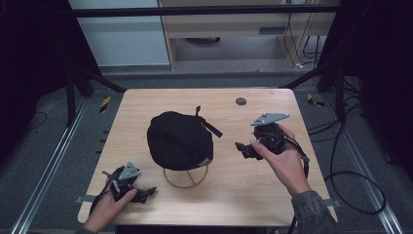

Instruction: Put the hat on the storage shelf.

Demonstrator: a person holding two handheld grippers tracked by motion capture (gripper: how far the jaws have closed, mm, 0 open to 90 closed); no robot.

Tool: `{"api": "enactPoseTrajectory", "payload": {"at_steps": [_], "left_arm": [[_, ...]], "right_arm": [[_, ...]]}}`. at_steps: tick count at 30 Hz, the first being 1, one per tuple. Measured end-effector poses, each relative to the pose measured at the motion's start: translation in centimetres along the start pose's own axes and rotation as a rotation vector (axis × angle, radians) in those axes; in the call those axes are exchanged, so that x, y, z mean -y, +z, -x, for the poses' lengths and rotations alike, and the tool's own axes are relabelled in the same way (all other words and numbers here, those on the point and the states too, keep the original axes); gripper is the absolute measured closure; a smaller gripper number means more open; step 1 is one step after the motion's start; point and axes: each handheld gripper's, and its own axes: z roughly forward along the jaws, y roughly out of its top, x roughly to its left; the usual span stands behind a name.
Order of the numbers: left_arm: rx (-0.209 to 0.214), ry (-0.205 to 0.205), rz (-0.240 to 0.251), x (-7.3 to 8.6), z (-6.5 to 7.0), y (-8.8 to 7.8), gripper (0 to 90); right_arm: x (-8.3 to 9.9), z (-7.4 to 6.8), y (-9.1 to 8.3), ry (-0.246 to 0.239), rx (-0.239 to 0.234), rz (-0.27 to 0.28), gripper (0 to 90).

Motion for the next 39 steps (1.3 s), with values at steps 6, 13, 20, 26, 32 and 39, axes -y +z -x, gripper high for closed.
{"api": "enactPoseTrajectory", "payload": {"at_steps": [6,13,20,26,32,39], "left_arm": [[-0.001,0.000,0.000,0.0,0.0,0.0,0.0],[-0.001,0.000,0.000,0.0,0.0,0.0,0.0],[-0.001,0.000,0.000,0.0,0.0,0.0,0.0],[-0.001,0.000,0.000,0.0,0.0,0.0,0.0],[-0.001,0.000,0.000,0.0,0.0,0.0,0.0],[-0.001,0.000,0.000,0.0,0.0,0.0,0.0]], "right_arm": [[1.7,0.6,0.4,0.026,0.002,-0.019,13.1],[3.4,1.1,1.2,0.033,0.030,-0.047,13.1],[4.9,1.3,2.1,0.035,0.048,-0.073,13.0],[6.0,1.3,2.5,0.043,0.044,-0.088,13.1],[6.9,1.4,2.8,0.051,0.046,-0.104,13.1],[7.5,1.3,3.2,0.054,0.040,-0.110,13.1]]}}
